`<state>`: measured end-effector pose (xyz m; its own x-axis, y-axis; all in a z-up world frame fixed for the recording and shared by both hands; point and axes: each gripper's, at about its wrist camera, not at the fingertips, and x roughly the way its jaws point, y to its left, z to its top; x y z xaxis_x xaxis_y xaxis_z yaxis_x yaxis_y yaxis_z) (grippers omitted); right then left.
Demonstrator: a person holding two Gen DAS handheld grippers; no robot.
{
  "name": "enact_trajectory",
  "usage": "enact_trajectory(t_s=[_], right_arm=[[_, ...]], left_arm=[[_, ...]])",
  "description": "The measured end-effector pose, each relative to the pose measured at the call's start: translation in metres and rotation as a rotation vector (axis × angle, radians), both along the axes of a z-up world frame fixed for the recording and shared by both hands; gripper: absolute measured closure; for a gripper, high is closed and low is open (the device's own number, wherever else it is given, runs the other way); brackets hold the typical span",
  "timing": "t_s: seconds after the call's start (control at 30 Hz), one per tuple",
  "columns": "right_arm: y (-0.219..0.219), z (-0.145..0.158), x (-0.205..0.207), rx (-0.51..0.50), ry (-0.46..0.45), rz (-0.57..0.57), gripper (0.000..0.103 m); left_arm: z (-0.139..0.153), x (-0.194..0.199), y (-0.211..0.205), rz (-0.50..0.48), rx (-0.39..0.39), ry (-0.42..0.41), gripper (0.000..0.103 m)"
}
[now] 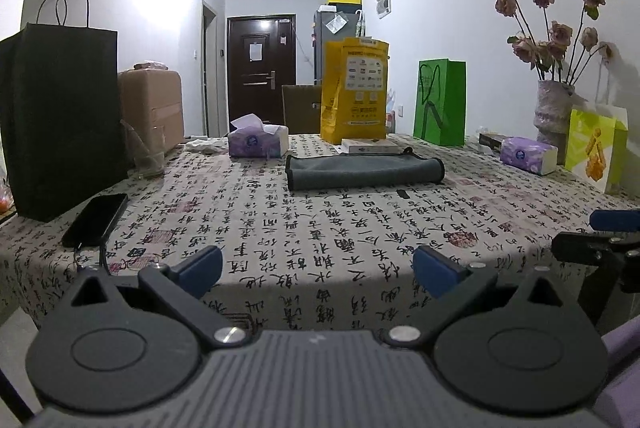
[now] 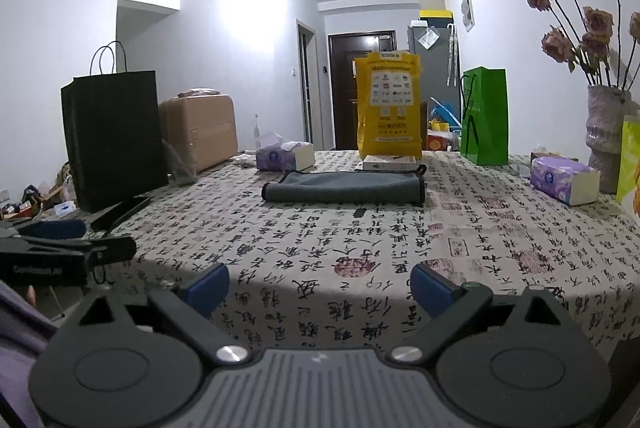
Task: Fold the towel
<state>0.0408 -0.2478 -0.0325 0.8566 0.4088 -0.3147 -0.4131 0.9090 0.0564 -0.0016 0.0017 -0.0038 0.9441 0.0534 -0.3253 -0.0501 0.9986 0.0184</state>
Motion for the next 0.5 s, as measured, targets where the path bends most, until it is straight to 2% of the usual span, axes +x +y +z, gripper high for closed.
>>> enact_trajectory(t_s=[0.5], right_arm=[[-0.0021,0.0001,0.0015,0.008,0.004,-0.012,0.006]], left_arm=[[0.0019,0.0002,-0.0026,-0.003,0.008,-0.008,0.000]])
